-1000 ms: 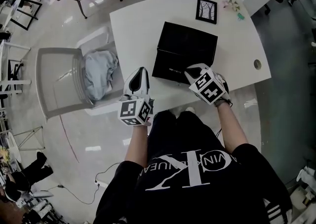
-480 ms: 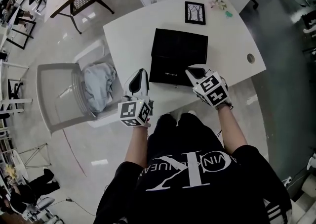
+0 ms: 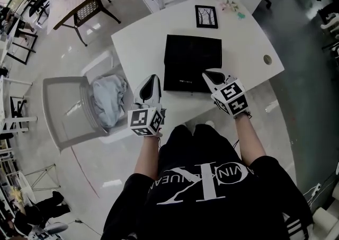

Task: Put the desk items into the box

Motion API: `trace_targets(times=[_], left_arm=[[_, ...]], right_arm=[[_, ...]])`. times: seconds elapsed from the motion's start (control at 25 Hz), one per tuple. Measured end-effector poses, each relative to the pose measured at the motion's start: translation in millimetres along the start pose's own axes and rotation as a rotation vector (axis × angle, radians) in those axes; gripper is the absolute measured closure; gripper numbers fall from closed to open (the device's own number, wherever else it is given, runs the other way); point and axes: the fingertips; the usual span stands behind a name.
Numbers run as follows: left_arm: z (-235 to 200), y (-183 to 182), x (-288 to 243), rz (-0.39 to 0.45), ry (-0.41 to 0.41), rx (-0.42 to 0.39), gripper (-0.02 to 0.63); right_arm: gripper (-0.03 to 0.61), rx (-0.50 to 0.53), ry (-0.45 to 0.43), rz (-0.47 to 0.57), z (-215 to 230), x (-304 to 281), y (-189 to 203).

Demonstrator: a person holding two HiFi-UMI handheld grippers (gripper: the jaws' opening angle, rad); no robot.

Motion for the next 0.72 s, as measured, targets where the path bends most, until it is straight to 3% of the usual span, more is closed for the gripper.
trace_targets(times=[0.4, 0.72], left_arm=[[-12.2, -7.9, 0.2, 0.019, 0.084, -0.034, 0.604], [-17.8, -6.0, 6.6, 0.021, 0.086, -0.039, 0.604]], right_arm=[[0.565, -0.08, 0.092, 0.113, -10.6, 5.8, -10.4], [0.565, -0.151, 0.123, 0.184, -10.4, 18.6, -5.6]])
Point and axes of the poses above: the fingertips, and each gripper's own axes: x backward along the fingers, z to its right, y out of its underside, and after that the axes turned 5 degrees about -x, right-handed
